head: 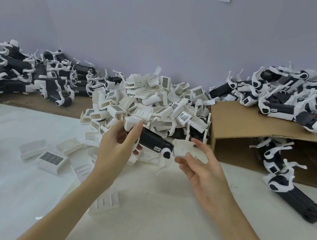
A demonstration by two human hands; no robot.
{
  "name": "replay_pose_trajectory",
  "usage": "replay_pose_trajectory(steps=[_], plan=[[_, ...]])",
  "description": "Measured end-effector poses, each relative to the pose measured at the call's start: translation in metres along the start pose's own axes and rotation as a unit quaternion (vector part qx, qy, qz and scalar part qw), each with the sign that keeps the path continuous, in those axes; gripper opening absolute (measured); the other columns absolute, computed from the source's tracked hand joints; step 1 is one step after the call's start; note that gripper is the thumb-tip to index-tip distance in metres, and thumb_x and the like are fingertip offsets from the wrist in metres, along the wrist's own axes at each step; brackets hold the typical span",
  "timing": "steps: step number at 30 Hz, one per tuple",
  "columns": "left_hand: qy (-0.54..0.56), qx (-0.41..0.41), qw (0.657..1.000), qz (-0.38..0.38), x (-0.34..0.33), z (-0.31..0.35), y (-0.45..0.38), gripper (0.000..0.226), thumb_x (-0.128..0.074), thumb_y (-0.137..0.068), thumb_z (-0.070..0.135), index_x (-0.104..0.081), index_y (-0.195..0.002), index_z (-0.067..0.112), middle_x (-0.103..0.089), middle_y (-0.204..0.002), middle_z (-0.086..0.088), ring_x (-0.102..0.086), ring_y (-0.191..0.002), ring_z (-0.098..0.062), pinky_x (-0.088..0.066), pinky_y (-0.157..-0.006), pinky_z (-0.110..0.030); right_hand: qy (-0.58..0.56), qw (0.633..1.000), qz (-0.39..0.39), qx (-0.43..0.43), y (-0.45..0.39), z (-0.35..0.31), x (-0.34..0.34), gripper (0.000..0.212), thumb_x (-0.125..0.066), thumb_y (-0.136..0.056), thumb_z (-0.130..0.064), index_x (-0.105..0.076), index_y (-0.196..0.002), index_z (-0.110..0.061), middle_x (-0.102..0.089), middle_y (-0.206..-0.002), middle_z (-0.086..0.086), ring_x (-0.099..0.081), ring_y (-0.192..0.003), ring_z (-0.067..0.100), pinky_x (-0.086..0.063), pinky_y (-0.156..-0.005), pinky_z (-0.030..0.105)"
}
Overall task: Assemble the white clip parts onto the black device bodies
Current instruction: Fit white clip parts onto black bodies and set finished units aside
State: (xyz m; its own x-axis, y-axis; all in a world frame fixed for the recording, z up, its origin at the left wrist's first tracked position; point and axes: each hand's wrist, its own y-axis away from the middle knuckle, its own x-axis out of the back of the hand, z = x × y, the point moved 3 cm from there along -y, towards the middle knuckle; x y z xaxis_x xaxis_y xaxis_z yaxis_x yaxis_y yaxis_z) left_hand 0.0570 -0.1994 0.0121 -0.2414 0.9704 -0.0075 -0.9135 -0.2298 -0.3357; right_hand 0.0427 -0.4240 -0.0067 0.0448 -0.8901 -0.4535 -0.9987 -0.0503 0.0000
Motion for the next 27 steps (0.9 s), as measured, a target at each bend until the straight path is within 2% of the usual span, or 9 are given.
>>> replay_pose_trajectory(steps=[4,9,11,14,17,20,23,24,27], plan=[[-0.016,-0.002,1.0,0.0,-0.002,-0.001,0.001,0.033,-0.064,-0.105,0.035,-0.069,-0.103,0.002,-0.071,-0.088,-0.014,-0.065,-0.065,-0.002,-0.047,-0.058,-0.009,0.008,0.999,0.039,-0.01,-0.003,0.002,0.003,0.047,-0.076,-0.088,-0.035,-0.065,-0.125,-0.008,-0.074,-0.094,0.018,-0.071,-0.076,0.021,-0.059,-0.069,0.026],[-0.02,0.017,1.0,-0.011,-0.006,-0.002,0.003,0.028,-0.064,-0.105,0.036,-0.072,-0.096,0.011,-0.071,-0.074,-0.003,-0.063,-0.059,-0.002,-0.044,-0.053,-0.008,0.01,0.996,0.055,-0.068,-0.006,0.006,0.004,0.05,-0.059,-0.096,-0.059,-0.065,-0.117,-0.013,-0.077,-0.091,0.018,-0.073,-0.072,0.023,-0.057,-0.066,0.03],[-0.016,0.024,0.999,-0.023,-0.009,0.001,0.006,0.033,-0.066,-0.101,0.043,-0.071,-0.095,0.011,-0.071,-0.072,-0.002,-0.063,-0.057,-0.006,-0.044,-0.051,-0.009,0.002,0.994,0.068,-0.083,-0.007,0.009,0.004,0.055,-0.06,-0.096,-0.058,-0.068,-0.111,-0.006,-0.077,-0.089,0.016,-0.074,-0.072,0.022,-0.058,-0.064,0.029],[0.005,0.028,0.998,-0.059,-0.013,0.003,0.01,0.051,-0.064,-0.087,0.058,-0.072,-0.098,0.009,-0.073,-0.084,-0.013,-0.066,-0.064,-0.014,-0.051,-0.058,-0.016,-0.021,0.994,0.068,-0.08,-0.008,0.011,0.004,0.047,-0.079,-0.086,-0.045,-0.068,-0.105,-0.004,-0.071,-0.085,0.013,-0.068,-0.071,0.018,-0.059,-0.069,0.027],[0.009,0.031,0.996,-0.083,-0.016,0.003,0.012,0.04,-0.067,-0.094,0.049,-0.072,-0.1,0.009,-0.072,-0.085,-0.016,-0.065,-0.066,-0.016,-0.053,-0.06,-0.022,-0.078,0.992,0.057,-0.081,-0.008,0.01,0.005,0.036,-0.089,-0.071,-0.029,-0.071,-0.095,-0.008,-0.065,-0.083,0.006,-0.062,-0.071,0.013,-0.057,-0.068,0.022],[-0.007,0.03,0.996,-0.085,-0.018,0.0,0.013,0.025,-0.066,-0.105,0.035,-0.073,-0.099,0.011,-0.072,-0.079,-0.011,-0.065,-0.061,-0.013,-0.051,-0.058,-0.018,-0.121,0.988,0.048,-0.085,-0.008,0.007,0.005,0.032,-0.087,-0.076,-0.02,-0.069,-0.099,-0.008,-0.066,-0.091,0.01,-0.063,-0.079,0.015,-0.058,-0.073,0.025],[-0.007,0.031,0.995,-0.094,-0.019,-0.002,0.014,0.03,-0.064,-0.105,0.038,-0.072,-0.101,0.009,-0.074,-0.081,-0.013,-0.067,-0.063,-0.015,-0.053,-0.059,-0.02,-0.108,0.991,0.051,-0.065,-0.007,0.004,0.006,0.051,-0.082,-0.082,-0.022,-0.066,-0.126,-0.002,-0.075,-0.118,0.02,-0.073,-0.106,0.026,-0.057,-0.09,0.035],[-0.004,0.033,0.995,-0.097,-0.02,-0.002,0.014,0.035,-0.064,-0.103,0.042,-0.072,-0.101,0.008,-0.074,-0.082,-0.014,-0.067,-0.064,-0.016,-0.055,-0.06,-0.022,-0.101,0.992,0.047,-0.054,-0.006,0.002,0.006,0.055,-0.08,-0.083,-0.026,-0.065,-0.129,0.0,-0.074,-0.12,0.02,-0.074,-0.109,0.028,-0.058,-0.091,0.036],[-0.002,0.046,0.993,-0.106,-0.023,-0.002,0.015,0.053,-0.064,-0.092,0.057,-0.071,-0.102,0.005,-0.073,-0.087,-0.019,-0.07,-0.066,-0.02,-0.059,-0.063,-0.029,-0.033,0.998,0.053,0.005,-0.006,-0.001,0.006,0.047,-0.076,-0.086,-0.046,-0.072,-0.113,-0.008,-0.07,-0.101,0.013,-0.072,-0.093,0.023,-0.059,-0.084,0.033]])
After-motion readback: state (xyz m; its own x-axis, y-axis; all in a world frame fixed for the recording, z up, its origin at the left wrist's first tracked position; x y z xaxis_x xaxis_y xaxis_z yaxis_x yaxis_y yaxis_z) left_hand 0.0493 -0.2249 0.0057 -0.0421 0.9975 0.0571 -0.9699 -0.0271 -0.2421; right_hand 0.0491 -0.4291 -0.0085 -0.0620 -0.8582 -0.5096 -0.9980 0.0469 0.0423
